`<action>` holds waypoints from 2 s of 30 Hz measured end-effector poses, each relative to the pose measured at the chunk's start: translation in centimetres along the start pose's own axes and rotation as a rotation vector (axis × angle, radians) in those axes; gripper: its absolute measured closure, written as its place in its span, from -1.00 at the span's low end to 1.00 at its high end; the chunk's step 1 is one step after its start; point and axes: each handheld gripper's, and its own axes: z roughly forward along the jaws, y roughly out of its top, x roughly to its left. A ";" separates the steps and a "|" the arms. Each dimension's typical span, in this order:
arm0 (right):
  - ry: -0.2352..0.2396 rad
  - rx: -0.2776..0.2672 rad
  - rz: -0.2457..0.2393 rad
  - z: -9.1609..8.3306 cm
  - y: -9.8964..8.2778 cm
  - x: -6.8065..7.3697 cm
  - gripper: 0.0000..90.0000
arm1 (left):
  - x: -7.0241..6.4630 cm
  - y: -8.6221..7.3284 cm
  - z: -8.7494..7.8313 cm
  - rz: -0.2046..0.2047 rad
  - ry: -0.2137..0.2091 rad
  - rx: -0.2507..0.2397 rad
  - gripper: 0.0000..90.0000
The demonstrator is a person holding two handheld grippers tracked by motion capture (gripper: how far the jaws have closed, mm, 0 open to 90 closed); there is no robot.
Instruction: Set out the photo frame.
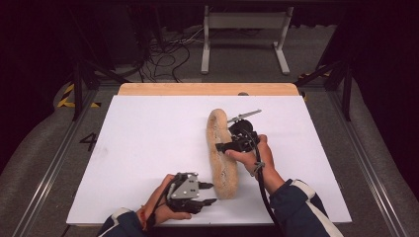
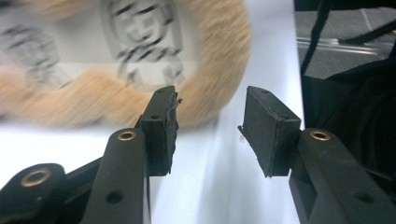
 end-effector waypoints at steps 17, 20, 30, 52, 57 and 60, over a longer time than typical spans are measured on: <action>0.039 0.030 -0.059 -0.2 0.3 -0.2 0.24 | 2.7 -8.5 -9.5 -0.221 0.305 0.046 -0.21; 0.056 0.039 -0.079 -0.2 0.4 -0.3 0.25 | 2.7 -8.9 -10.2 -0.232 0.314 0.034 -0.22; 0.072 0.060 -0.072 0.1 0.5 -0.9 -0.05 | 2.6 -8.9 -10.0 -0.235 0.296 0.033 -0.27; 0.141 0.078 -0.069 -0.1 0.6 -1.1 0.39 | 2.5 -8.7 -8.2 -0.228 0.209 0.078 -0.31; 0.168 0.102 -0.121 0.0 1.0 -0.6 0.42 | 2.5 -8.7 -8.2 -0.227 0.203 0.078 -0.31; 0.187 0.106 -0.177 -0.2 1.2 -0.2 0.46 | 2.6 -8.7 -8.3 -0.232 0.205 0.071 -0.31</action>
